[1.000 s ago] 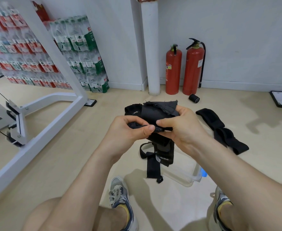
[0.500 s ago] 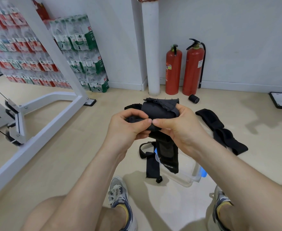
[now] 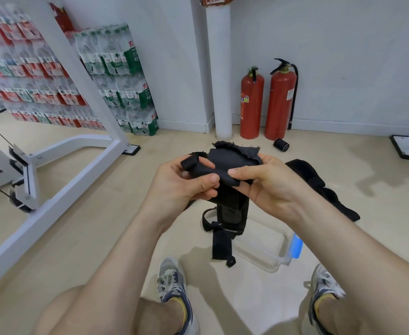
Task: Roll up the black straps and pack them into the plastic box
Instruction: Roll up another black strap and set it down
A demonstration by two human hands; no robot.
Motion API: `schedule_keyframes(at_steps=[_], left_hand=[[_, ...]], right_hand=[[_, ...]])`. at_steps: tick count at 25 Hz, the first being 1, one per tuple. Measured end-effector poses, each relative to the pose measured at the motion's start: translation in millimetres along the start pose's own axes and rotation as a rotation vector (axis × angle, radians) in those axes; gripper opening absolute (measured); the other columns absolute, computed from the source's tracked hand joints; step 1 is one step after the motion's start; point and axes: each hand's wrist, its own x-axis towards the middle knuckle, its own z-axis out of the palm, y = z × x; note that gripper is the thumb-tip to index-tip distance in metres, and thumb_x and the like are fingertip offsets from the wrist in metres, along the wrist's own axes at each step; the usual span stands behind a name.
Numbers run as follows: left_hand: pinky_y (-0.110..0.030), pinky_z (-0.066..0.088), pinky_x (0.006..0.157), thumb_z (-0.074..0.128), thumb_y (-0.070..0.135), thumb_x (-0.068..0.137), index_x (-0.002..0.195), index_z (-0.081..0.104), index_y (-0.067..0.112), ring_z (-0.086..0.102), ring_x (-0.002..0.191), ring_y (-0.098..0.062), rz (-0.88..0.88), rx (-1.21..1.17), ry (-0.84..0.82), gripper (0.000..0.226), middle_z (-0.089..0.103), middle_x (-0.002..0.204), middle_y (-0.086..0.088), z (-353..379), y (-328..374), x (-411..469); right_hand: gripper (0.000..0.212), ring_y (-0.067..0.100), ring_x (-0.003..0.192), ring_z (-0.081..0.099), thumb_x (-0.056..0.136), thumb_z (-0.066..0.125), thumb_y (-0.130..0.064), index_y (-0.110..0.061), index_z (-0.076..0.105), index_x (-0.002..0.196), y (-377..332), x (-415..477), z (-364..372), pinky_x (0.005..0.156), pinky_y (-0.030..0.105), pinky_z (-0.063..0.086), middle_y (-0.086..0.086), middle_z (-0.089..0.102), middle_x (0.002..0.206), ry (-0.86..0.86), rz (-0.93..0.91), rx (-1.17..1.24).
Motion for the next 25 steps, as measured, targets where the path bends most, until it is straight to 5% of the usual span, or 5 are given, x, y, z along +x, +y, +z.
schedule_keyframes(at_steps=[7,12,19,25], left_hand=[[-0.024,0.058,0.064,0.075,0.012,0.083,0.084,0.068,0.012,0.068,0.061,-0.011,-0.039,0.133,0.143,0.007,0.074,0.071,-0.003,7,-10,4],[-0.021,0.049,0.049,0.076,0.004,0.083,0.078,0.06,0.016,0.057,0.052,-0.012,-0.014,0.073,0.29,0.021,0.065,0.06,0.005,17,-14,5],[-0.024,0.059,0.062,0.074,0.008,0.066,0.1,0.068,0.016,0.067,0.057,-0.015,-0.09,-0.166,-0.039,0.035,0.07,0.07,-0.007,7,-9,1],[-0.02,0.043,0.044,0.076,0.008,0.076,0.098,0.073,0.027,0.05,0.045,-0.015,-0.058,-0.065,-0.188,0.028,0.065,0.066,-0.01,-3,-8,4]], right_hand=[[0.047,0.031,0.098,0.072,0.079,0.06,0.024,0.004,0.057,0.121,7,4,2,0.084,0.039,0.059,0.023,0.07,0.112,0.052,-0.15,-0.144],[0.047,0.03,0.098,0.073,0.077,0.066,0.021,0.003,0.058,0.12,10,2,5,0.084,0.039,0.06,0.019,0.072,0.111,0.043,-0.144,-0.178],[0.04,0.036,0.102,0.07,0.082,0.059,0.02,0.009,0.058,0.121,3,3,0,0.08,0.038,0.061,0.026,0.068,0.116,0.056,-0.088,-0.026],[0.035,0.03,0.096,0.07,0.086,0.056,0.017,0.012,0.058,0.12,-1,-2,1,0.081,0.035,0.061,0.025,0.068,0.114,-0.019,-0.022,-0.027]])
